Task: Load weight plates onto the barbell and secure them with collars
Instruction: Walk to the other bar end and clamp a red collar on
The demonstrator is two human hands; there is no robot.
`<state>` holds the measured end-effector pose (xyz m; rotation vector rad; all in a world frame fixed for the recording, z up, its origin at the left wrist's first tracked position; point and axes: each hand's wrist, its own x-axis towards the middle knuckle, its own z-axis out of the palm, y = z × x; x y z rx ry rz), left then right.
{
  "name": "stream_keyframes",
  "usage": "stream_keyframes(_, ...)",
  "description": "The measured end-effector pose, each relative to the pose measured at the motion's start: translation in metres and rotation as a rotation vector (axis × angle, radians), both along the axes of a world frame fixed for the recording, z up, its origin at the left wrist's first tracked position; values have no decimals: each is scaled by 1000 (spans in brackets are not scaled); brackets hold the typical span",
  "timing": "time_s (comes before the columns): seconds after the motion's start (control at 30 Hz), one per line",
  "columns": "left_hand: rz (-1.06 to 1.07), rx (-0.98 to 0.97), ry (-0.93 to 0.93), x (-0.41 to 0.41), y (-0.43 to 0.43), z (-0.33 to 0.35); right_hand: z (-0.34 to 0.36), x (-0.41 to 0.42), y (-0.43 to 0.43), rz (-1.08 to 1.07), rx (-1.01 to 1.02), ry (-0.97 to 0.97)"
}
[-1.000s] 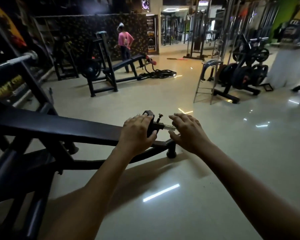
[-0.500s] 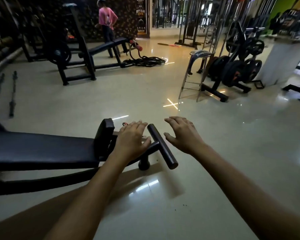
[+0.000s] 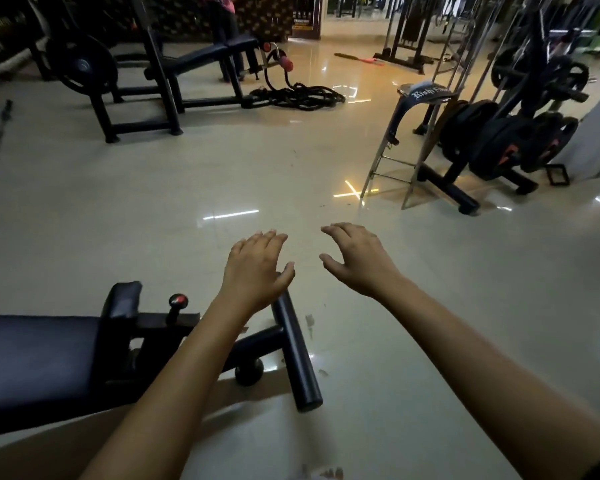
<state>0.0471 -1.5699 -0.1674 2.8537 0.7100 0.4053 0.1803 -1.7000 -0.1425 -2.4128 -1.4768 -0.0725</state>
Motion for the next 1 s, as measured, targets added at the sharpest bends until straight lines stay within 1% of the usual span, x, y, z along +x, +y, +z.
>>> stream_keyframes(0.13, 37, -2, 22, 82, 40, 0, 1, 88, 46, 28, 3, 19)
stream_keyframes(0.27, 112, -14, 12, 158, 89, -7, -13, 172, 104, 104, -17, 44)
stream_keyframes(0.43, 244, -19, -29, 244, 161, -23, -27, 273, 197, 233, -25, 33)
stream_keyframes(0.57, 355, -13, -48, 301, 224, -20, -19, 341, 284, 363, -49, 19)
stream_keyframes(0.77, 569, -13, -84, 344, 333, -15, -16, 396, 427, 564, -64, 15)
stream_keyframes(1.0, 760, -21, -76, 353, 501, -20, -23, 404, 629, 757, -40, 24)
